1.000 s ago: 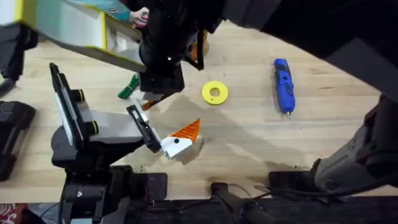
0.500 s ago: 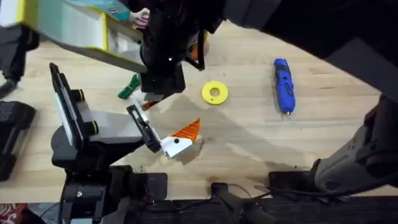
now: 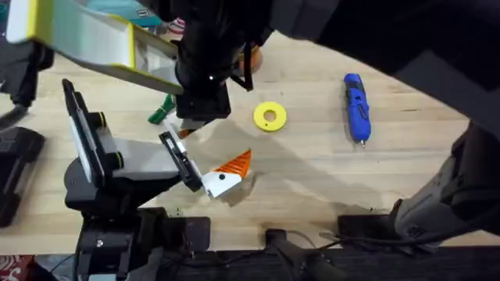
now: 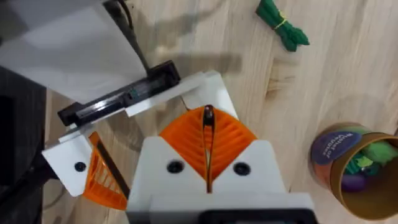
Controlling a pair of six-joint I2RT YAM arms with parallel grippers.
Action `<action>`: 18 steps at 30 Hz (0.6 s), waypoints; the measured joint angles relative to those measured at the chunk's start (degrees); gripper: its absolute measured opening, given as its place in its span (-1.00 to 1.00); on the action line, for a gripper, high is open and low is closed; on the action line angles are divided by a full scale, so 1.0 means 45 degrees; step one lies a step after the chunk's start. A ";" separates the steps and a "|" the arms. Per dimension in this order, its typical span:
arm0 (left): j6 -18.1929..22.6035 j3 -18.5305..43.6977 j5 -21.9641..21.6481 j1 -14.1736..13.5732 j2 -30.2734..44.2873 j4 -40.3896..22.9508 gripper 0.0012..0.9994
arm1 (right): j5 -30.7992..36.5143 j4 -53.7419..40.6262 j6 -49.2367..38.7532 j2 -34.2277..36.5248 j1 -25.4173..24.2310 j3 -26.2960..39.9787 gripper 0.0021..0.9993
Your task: Pick up the gripper from the table and insert it into the empty holder that is missing its gripper. Then pick up a screw, insert it into the mounting hole, and use the screwdriver to tighten it. Finally, clean up the table by picking up the vegetable and placing it into the bucket.
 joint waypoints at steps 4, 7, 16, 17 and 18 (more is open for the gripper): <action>-0.0005 0.0000 0.0000 0.0000 -0.0005 0.0000 0.97 | 0.0000 0.0005 0.0000 0.0000 0.0000 0.0000 -0.99; -0.0004 0.0000 0.0000 0.0000 0.0000 0.0000 0.97 | 0.0000 0.0005 0.0001 0.0000 0.0000 0.0000 -0.99; -0.0004 0.0000 0.0004 0.0000 0.0000 0.0000 0.97 | 0.0000 0.0028 0.0000 0.0000 0.0004 -0.0005 -0.99; -0.0004 0.0000 0.0000 0.0001 -0.0005 0.0000 0.97 | 0.0000 0.0059 0.0004 0.0000 0.0006 -0.0021 -0.99; 0.0000 0.0000 0.0000 0.0000 -0.0005 0.0000 0.97 | 0.0000 0.0088 0.0003 0.0000 0.0010 -0.0042 -0.99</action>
